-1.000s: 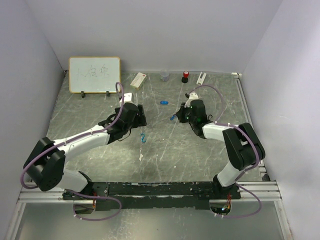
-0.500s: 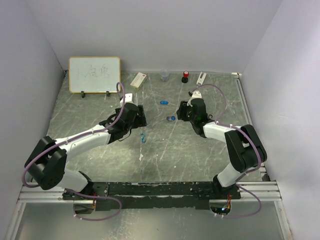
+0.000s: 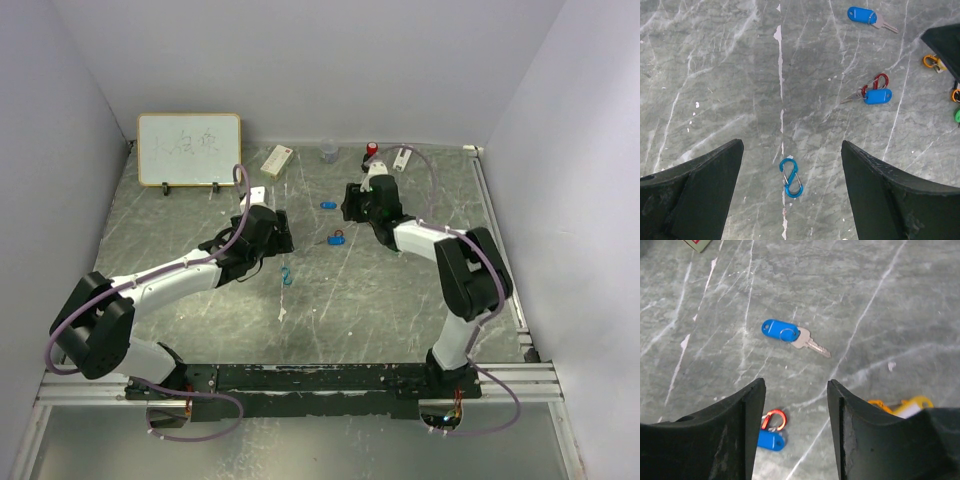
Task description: Put the keys on the keyring
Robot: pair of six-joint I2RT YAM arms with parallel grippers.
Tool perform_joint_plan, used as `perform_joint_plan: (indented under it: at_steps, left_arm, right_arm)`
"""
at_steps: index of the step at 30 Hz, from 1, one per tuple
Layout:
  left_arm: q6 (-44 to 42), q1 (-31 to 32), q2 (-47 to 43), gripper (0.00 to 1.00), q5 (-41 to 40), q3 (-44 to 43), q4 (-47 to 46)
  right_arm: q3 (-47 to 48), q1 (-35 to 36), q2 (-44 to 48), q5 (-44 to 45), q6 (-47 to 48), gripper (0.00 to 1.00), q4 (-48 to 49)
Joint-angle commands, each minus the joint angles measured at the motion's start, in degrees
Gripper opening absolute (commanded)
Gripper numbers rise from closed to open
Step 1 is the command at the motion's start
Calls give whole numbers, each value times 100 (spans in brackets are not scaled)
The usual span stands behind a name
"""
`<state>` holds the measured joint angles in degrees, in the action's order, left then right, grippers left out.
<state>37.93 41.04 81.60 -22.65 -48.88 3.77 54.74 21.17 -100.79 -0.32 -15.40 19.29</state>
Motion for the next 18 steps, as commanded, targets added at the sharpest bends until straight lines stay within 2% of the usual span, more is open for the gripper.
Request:
perform_joint_plan:
  at_steps: [1, 6, 18]
  left_arm:
    - [-55, -70, -100, 90, 101, 87, -207]
    - [-83, -154, -83, 90, 162, 125, -241]
    - [-81, -218, 51, 90, 314, 108, -307]
  right_arm:
    - [677, 19, -639, -247, 570, 54, -142]
    - [1403, 19, -1218, -431, 863, 56, -522]
    - [2069, 12, -1914, -626, 1157, 56, -803]
